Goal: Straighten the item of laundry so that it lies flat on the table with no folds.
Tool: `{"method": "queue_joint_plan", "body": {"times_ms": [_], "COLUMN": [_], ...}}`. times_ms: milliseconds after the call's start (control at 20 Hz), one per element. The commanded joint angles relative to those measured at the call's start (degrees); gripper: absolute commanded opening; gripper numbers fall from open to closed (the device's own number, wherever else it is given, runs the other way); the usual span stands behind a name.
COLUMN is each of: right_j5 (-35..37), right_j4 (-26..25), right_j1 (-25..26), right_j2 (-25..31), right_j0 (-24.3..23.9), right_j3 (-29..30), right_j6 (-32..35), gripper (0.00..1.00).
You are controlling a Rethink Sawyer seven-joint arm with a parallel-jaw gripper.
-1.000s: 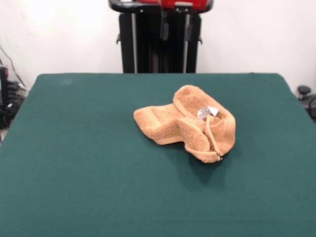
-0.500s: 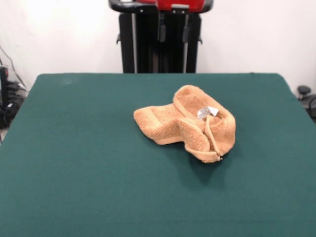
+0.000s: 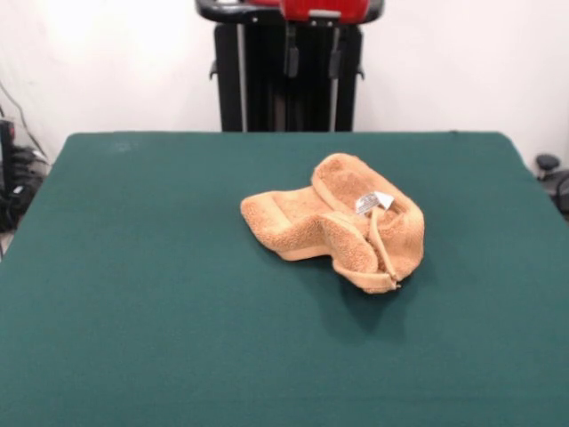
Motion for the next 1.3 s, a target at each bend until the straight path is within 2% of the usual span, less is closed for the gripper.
{"method": "queue_joint_plan", "body": {"times_ms": [50,600,1300], "right_j5": [-1.59,-4.53,-7.35], "right_j4": [-2.9,-4.85,-3.02], "right_j1": [2.97,6.32,5.95], "right_j2": [6.11,5.16,14.37], "right_j0": [0.23,0.24,-6.81], "right_j3": [-1.05,-2.31,-1.01], "right_j6": [2.83,3.78,3.28], "gripper": [1.0,1.0,1.0]}}
